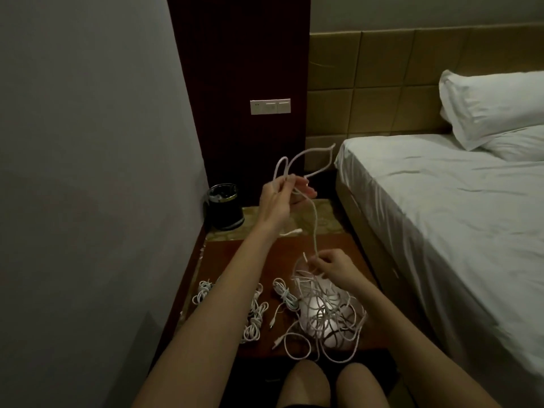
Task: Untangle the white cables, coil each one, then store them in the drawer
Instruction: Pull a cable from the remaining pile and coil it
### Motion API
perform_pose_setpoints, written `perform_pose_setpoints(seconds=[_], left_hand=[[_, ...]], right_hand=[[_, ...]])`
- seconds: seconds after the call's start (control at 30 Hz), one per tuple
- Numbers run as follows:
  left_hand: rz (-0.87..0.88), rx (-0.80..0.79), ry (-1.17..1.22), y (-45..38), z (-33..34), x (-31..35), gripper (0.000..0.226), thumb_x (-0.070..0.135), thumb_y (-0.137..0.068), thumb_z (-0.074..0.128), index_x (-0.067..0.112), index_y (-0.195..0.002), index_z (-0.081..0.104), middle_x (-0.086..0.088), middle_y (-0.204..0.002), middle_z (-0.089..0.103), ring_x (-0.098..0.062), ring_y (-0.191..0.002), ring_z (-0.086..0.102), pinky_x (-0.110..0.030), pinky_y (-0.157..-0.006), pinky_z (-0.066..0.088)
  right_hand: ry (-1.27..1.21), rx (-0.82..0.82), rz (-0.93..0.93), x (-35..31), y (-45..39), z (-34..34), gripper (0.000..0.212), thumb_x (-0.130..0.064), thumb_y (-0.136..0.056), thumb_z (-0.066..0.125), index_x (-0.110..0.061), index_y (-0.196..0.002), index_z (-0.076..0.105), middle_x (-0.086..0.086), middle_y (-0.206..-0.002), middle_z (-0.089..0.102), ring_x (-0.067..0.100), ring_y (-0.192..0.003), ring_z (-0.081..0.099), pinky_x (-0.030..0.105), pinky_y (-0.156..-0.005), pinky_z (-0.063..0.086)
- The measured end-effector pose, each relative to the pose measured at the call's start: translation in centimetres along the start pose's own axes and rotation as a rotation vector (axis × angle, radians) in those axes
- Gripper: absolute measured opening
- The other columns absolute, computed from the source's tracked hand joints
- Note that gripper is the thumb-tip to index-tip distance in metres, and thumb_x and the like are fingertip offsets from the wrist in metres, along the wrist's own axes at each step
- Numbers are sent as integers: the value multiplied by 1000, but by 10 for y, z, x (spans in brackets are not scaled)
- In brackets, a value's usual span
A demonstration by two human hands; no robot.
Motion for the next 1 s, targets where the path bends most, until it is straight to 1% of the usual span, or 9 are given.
perform_pose_setpoints(seconds=[0.13, 0.27, 0.4, 0.5, 0.63, 0.7, 0.8, 0.9, 1.0], left_hand=[[99, 1, -107, 0, -10, 12, 30, 20, -105, 37, 12, -90, 62, -9, -82, 67, -22, -87, 69, -32, -82, 56], [120, -77, -460, 10, -9, -24, 21, 24, -102, 46, 20, -91, 64, -6, -82, 65, -22, -86, 63, -30, -78, 47], [-16, -152, -462, 20, -2, -63, 20, 24, -96, 58, 11, -109, 67, -4, -92, 66, -14, -89, 60, -6, -66, 40], [-76, -218, -394, 25, 12, -75, 37, 28, -91, 66, 12, -124, 62, 3, -103, 67, -6, -92, 62, -10, -76, 45], [-53, -191, -455, 20, 22, -68, 19, 25, -96, 59, 11, -99, 71, -1, -87, 67, -5, -75, 57, -18, -72, 49], [-27, -103, -400, 13, 13, -61, 25, 24, -98, 54, 15, -81, 69, 1, -74, 65, -14, -71, 61, -36, -78, 53], [-35, 13, -285, 9, -3, -53, 25, 21, -100, 51, 15, -80, 66, 1, -72, 66, -12, -70, 65, -27, -71, 54], [-30, -19, -196, 5, 4, -42, 27, 17, -101, 49, 13, -79, 64, -2, -68, 64, -6, -66, 68, -26, -67, 54], [-28, -55, -113, 1, 12, -32, 27, 15, -101, 47, 9, -80, 63, -3, -65, 61, -14, -72, 71, -41, -77, 52]], right_hand=[[-274, 251, 34, -4, 0, -38, 26, -21, -96, 56, -21, -74, 71, 6, -78, 72, 26, -77, 68, 43, -75, 54], [-485, 396, -170, -63, 2, -92, 24, -17, -97, 56, -11, -79, 71, 5, -73, 67, 8, -64, 62, 22, -63, 51], [-588, 356, -349, -109, 5, -113, 24, -16, -99, 51, -13, -85, 70, 5, -76, 68, 8, -65, 64, 21, -67, 53], [-669, 276, -432, -137, 10, -111, 24, -16, -100, 49, -11, -88, 70, 0, -74, 70, 12, -70, 65, 22, -70, 54], [-724, 175, -551, -170, 22, -103, 24, -13, -101, 46, -7, -93, 68, 3, -81, 71, 11, -71, 65, 21, -70, 54], [-714, 220, -521, -155, 23, -100, 19, -15, -100, 48, -10, -100, 67, 6, -93, 70, 12, -74, 66, 22, -69, 54], [-695, 338, -280, -92, 18, -87, 16, -11, -95, 54, -15, -108, 62, 7, -104, 65, 15, -78, 63, 17, -60, 51], [-492, 136, -132, -54, 12, -37, 24, -5, -92, 59, -10, -115, 61, 2, -97, 67, 14, -77, 63, 19, -62, 51], [-187, 46, -118, -40, 6, -4, 11, -14, -94, 60, -21, -91, 68, -5, -81, 67, 9, -71, 61, 31, -70, 51]])
Point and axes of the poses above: each hand's wrist, its own y-axis away from the middle knuckle, its own z-axis out of the palm, x = y × z, the point moved 10 cm from there along -y, towards the middle knuckle
